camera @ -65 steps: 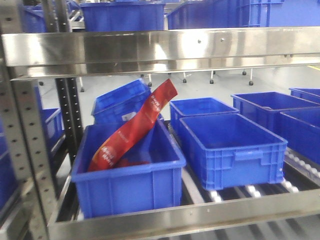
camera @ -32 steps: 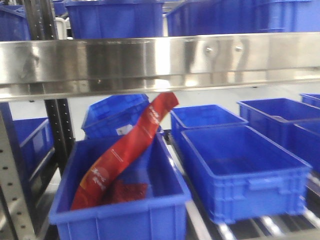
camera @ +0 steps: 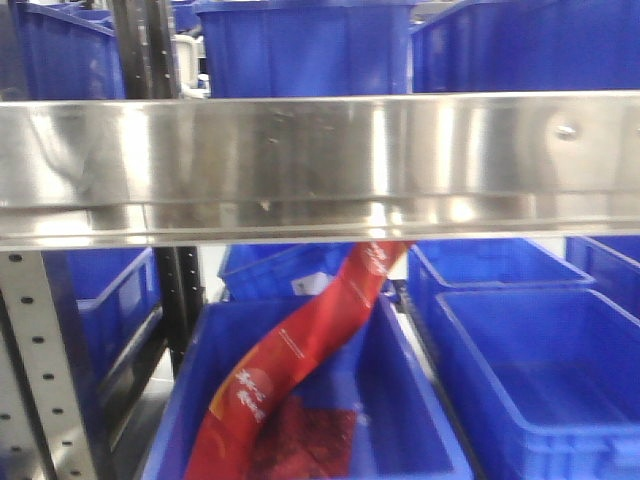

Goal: Stack two boxes on right shelf middle
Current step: 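Push the held boxes onto the middle shelf with both grippers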

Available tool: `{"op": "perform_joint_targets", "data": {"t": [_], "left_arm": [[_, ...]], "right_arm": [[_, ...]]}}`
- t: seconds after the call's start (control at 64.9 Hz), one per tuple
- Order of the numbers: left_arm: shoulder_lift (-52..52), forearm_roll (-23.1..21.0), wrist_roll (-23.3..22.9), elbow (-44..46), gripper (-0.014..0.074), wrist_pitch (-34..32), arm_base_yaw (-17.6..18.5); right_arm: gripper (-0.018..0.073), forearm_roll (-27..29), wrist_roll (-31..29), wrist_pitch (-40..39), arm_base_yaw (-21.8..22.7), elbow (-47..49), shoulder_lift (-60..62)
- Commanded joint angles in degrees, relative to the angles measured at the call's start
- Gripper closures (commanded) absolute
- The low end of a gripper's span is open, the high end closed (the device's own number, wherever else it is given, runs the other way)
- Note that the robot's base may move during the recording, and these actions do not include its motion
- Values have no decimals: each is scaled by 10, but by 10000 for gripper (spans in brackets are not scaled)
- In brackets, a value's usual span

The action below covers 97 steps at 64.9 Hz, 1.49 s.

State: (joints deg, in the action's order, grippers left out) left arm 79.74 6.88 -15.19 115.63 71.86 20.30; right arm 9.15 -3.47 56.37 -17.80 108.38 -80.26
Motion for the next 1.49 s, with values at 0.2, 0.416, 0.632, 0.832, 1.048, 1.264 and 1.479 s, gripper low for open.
{"op": "perform_joint_targets", "data": {"t": [0.2, 0.416, 0.632, 0.832, 1.048, 1.264, 1.479], "left_arm": [[-8, -11, 0, 10, 708, -29, 0], [-8, -11, 0, 10, 708, -29, 0], [-8, -11, 0, 10, 708, -29, 0], [-8, -11, 0, 10, 708, -29, 0], [-8, -11, 0, 10, 708, -29, 0], [-8, -11, 0, 10, 708, -29, 0], [-8, -11, 0, 10, 708, -29, 0]], "right_arm": [[711, -25, -5, -28, 4, 6, 3], [711, -25, -5, -28, 4, 6, 3], [711, -25, -5, -28, 4, 6, 3], [711, -25, -5, -28, 4, 6, 3], [711, -25, -5, -28, 4, 6, 3], [711, -25, -5, -28, 4, 6, 3], [711, -25, -5, -28, 4, 6, 3]]}}
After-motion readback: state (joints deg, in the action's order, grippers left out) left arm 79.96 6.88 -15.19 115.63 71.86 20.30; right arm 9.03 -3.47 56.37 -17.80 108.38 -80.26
